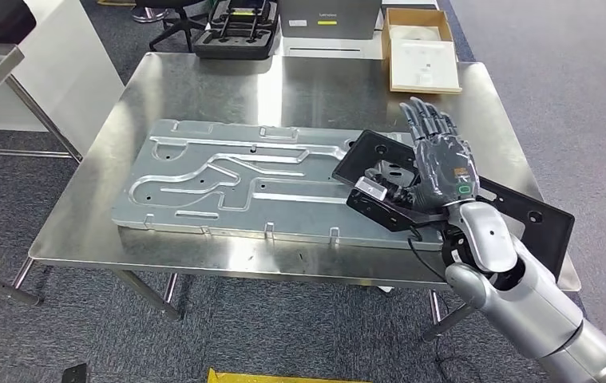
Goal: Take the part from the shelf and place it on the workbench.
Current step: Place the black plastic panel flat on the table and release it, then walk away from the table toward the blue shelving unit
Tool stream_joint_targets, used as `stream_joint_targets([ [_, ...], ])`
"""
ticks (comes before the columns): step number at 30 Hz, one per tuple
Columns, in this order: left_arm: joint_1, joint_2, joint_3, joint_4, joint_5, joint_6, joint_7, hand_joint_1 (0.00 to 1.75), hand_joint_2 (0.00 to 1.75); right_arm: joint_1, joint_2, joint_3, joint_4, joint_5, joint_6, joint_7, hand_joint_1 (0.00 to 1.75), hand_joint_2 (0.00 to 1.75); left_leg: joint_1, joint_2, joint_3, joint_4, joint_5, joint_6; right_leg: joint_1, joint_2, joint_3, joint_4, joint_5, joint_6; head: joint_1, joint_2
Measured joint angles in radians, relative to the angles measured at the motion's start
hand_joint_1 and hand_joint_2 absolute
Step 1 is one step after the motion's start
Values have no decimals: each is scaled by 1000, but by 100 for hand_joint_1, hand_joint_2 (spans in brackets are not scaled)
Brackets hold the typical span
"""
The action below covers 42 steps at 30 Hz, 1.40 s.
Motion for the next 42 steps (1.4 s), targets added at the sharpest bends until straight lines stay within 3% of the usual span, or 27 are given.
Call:
stream_joint_targets([
  [4,1,0,0,4,-1,4,-4,0,0,3,10,0,-20,-59,-58,-6,0,0,1,-1,-15,8,7,-25,3,1,-5,-25,17,-24,0,0],
  [6,2,-2,0,5,0,6,-4,0,0,9,16,-4,-29,-116,-115,-24,0,0,4,0,-40,60,-46,-37,0,-1,-20,-29,33,-37,-2,0],
  [8,2,-6,0,5,1,6,-4,0,0,25,23,-18,-41,-197,-204,-59,0,0,8,0,-77,177,-136,-47,0,-1,-39,-29,47,-43,-4,0],
  [9,2,-8,0,5,2,6,-4,0,0,36,27,-31,-48,-242,-258,-85,0,0,9,1,-91,236,-166,-50,1,-2,-48,-29,54,-43,-5,0],
  [10,3,-11,0,6,3,6,-5,0,0,48,32,-45,-55,-289,-311,-111,0,0,9,1,-93,272,-179,-51,1,-2,-57,-29,61,-43,-4,0],
  [11,3,-14,0,6,4,7,-5,0,0,59,36,-60,-62,-339,-360,-136,0,0,9,0,-80,276,-172,-50,2,-2,-67,-28,67,-42,-5,0],
  [12,3,-16,0,6,6,7,-6,0,0,68,39,-73,-70,-382,-403,-160,0,0,9,0,-50,245,-153,-48,2,-2,-76,-27,74,-41,-5,0],
  [15,1,-19,0,6,10,7,-13,0,0,88,41,-107,-101,-454,-469,-198,0,0,5,-1,88,47,-105,-36,2,-1,-90,-28,90,-31,-4,0],
  [17,-1,-20,0,7,11,7,-17,0,0,101,41,-127,-123,-476,-486,-209,0,0,-2,-2,124,-14,-105,-25,0,-1,-91,-31,101,-19,-6,0],
  [20,-1,-22,0,7,12,7,-21,0,0,134,41,-155,-165,-544,-496,-227,0,0,-2,1,122,-30,-83,-3,1,0,-94,-29,103,-1,-9,0],
  [22,-1,-24,0,7,12,6,-23,0,0,151,41,-175,-188,-570,-500,-236,0,0,2,6,111,-41,-63,11,3,1,-118,33,41,5,-7,0],
  [24,-1,-25,0,8,12,6,-23,0,0,165,41,-194,-209,-573,-505,-241,0,0,-1,10,90,-41,-47,19,1,1,-156,159,-47,8,-4,0],
  [25,-1,-25,0,9,12,7,-24,0,0,175,41,-203,-220,-572,-509,-244,0,0,-3,10,78,-39,-40,20,1,1,-167,212,-71,10,-3,0],
  [26,-1,-26,0,10,12,8,-25,0,0,185,41,-211,-231,-571,-512,-246,0,0,-3,11,68,-36,-33,20,-1,1,-164,236,-74,12,-3,0],
  [27,-1,-27,0,11,12,9,-26,0,0,195,40,-218,-242,-570,-516,-247,0,0,-3,11,57,-33,-28,19,-2,1,-143,223,-59,13,-3,0],
  [28,-1,-27,0,12,12,10,-27,0,0,203,38,-227,-256,-570,-520,-247,0,0,-3,11,46,-28,-23,17,-3,1,-105,176,-35,13,-3,0],
  [30,-1,-29,0,13,12,13,-28,0,0,215,33,-247,-292,-570,-529,-247,0,0,-4,10,28,-13,-17,11,-2,0,-14,43,-7,9,-3,0],
  [31,-1,-29,0,13,13,14,-29,0,0,222,29,-257,-311,-570,-534,-246,0,0,-5,10,21,-7,-14,7,1,0,14,-4,-3,6,-4,0],
  [32,-1,-29,0,13,13,16,-29,0,0,230,24,-267,-328,-572,-538,-245,0,0,-6,9,17,-2,-10,1,3,1,27,-29,-4,2,-3,0],
  [34,0,-30,0,15,15,18,-29,0,0,249,16,-283,-360,-576,-542,-238,0,0,-5,8,12,-1,-1,-11,5,1,20,-37,5,-10,-1,0],
  [36,2,-31,0,17,16,20,-28,0,0,261,8,-297,-389,-580,-542,-232,0,0,-2,6,-4,22,-28,-23,1,0,7,-43,22,-24,-2,0],
  [38,2,-33,0,19,16,21,-28,0,0,268,4,-309,-412,-584,-542,-229,0,0,3,6,-36,111,-112,-35,-1,-1,-13,-46,41,-35,-5,0],
  [40,2,-34,0,19,16,21,-28,0,0,276,0,-316,-428,-586,-542,-229,0,0,7,6,-66,231,-186,-42,0,-1,-39,-44,59,-37,-7,0],
  [41,2,-35,0,20,16,21,-28,0,0,280,-1,-320,-434,-587,-542,-229,0,0,9,6,-68,268,-195,-45,0,-1,-53,-43,69,-37,-7,0],
  [42,2,-35,0,20,16,21,-28,0,0,283,-3,-323,-439,-587,-542,-229,0,0,10,6,-53,270,-181,-46,-1,-1,-67,-41,78,-35,-8,0],
])
